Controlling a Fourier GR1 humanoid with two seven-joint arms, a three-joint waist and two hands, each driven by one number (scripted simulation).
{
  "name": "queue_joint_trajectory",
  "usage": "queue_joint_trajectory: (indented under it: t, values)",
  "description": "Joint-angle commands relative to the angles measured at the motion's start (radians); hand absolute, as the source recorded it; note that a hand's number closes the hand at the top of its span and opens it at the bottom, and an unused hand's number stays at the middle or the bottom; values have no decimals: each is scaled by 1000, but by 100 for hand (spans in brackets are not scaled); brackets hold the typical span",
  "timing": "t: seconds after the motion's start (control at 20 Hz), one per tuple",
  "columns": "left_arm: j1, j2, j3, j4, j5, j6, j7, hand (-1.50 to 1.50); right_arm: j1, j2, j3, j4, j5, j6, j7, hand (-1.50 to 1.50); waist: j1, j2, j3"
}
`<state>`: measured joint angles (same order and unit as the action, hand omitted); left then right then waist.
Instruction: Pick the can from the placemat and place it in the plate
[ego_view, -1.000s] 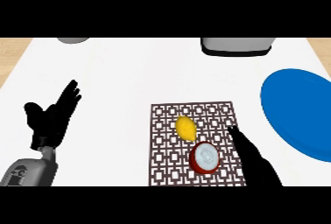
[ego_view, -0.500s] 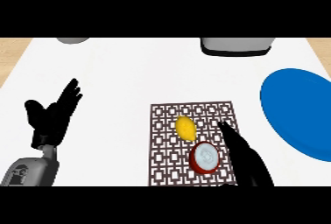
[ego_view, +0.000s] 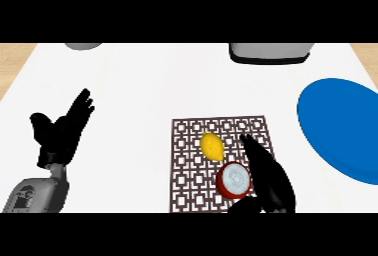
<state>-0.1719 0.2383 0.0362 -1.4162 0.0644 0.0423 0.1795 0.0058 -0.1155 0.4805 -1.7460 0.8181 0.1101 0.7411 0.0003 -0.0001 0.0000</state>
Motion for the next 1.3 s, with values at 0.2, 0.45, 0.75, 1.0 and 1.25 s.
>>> queue_joint_trajectory:
  t: [0.2,0.45,0.75,1.0,1.25]
  values:
    - [-29,7,35,34,-4,-24,1,0,-52,70,77,81,3,110,7,150,2,1,0]
    - [34,19,63,-29,8,-62,-10,0,-66,67,27,156,9,43,-142,150,3,0,0]
    - [-13,-3,57,32,-23,-54,-10,0,-36,39,46,105,5,44,-206,150,-2,0,0]
    - [-30,-14,55,4,-12,-39,17,0,-4,-177,151,33,-88,187,-546,150,1,-1,2]
    - [28,-32,52,42,-35,-33,-66,0,45,-301,69,-129,38,7,-638,150,-12,-4,0]
